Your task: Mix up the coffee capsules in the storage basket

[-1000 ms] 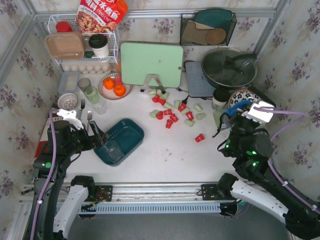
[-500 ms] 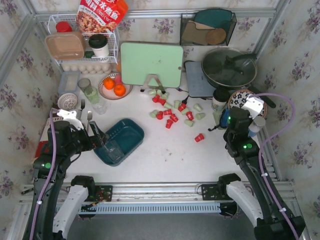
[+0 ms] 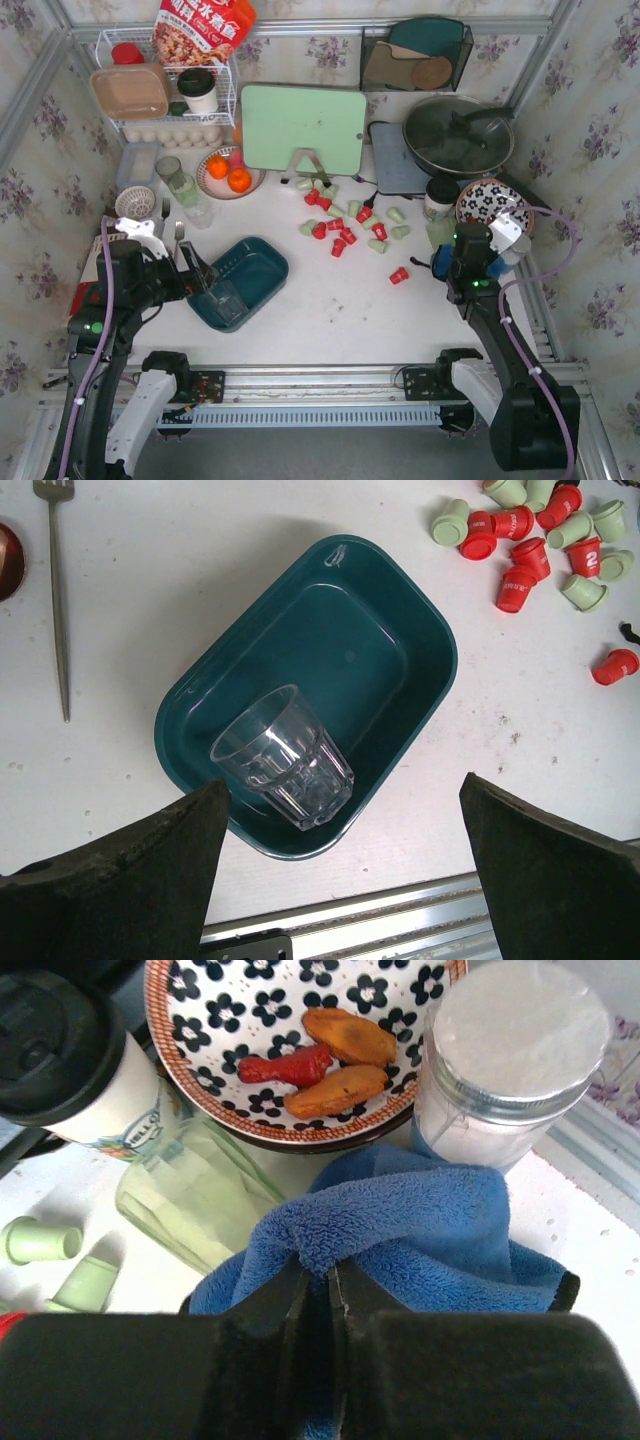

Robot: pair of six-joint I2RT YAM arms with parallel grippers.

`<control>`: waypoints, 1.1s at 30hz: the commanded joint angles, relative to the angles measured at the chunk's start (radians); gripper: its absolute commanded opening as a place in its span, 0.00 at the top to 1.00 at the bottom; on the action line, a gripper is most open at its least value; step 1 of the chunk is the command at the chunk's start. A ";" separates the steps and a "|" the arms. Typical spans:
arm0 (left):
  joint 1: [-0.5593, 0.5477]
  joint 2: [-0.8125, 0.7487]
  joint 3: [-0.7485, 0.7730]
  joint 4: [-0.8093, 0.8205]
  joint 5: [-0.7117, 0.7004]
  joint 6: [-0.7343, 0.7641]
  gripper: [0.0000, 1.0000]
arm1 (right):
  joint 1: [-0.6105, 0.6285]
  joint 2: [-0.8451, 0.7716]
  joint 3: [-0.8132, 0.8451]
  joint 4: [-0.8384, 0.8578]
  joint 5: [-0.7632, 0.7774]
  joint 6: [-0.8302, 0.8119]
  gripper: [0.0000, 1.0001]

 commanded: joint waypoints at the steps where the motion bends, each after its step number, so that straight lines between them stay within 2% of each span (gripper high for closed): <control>1: -0.001 0.007 0.006 0.005 -0.003 0.004 0.01 | -0.020 0.062 -0.030 0.130 0.002 0.056 0.78; 4: 0.000 0.009 0.004 0.004 -0.004 0.004 0.01 | -0.034 0.089 -0.049 0.135 0.035 0.090 0.47; 6: -0.001 0.009 0.004 0.004 -0.007 0.005 0.01 | -0.041 0.083 -0.059 0.133 0.062 0.100 0.32; 8: -0.001 0.010 0.004 0.005 -0.008 0.003 0.01 | -0.042 0.060 -0.062 0.131 0.076 0.096 0.19; 10: 0.000 0.014 0.004 0.005 -0.009 0.003 0.01 | -0.043 0.023 -0.051 0.118 0.072 0.087 0.13; 18: -0.001 0.044 0.001 0.005 -0.009 -0.002 0.01 | -0.041 -0.100 0.109 -0.028 -0.008 0.026 0.11; 26: 0.000 0.105 0.001 0.000 -0.012 -0.006 0.01 | -0.030 -0.151 0.239 -0.077 -0.126 -0.050 0.13; 29: -0.001 0.133 0.003 -0.004 -0.023 -0.006 0.01 | 0.021 -0.133 0.259 -0.066 -0.158 -0.077 0.16; 33: -0.003 0.180 0.005 -0.010 -0.029 -0.011 0.09 | 0.149 -0.091 0.235 0.016 -0.116 -0.142 0.19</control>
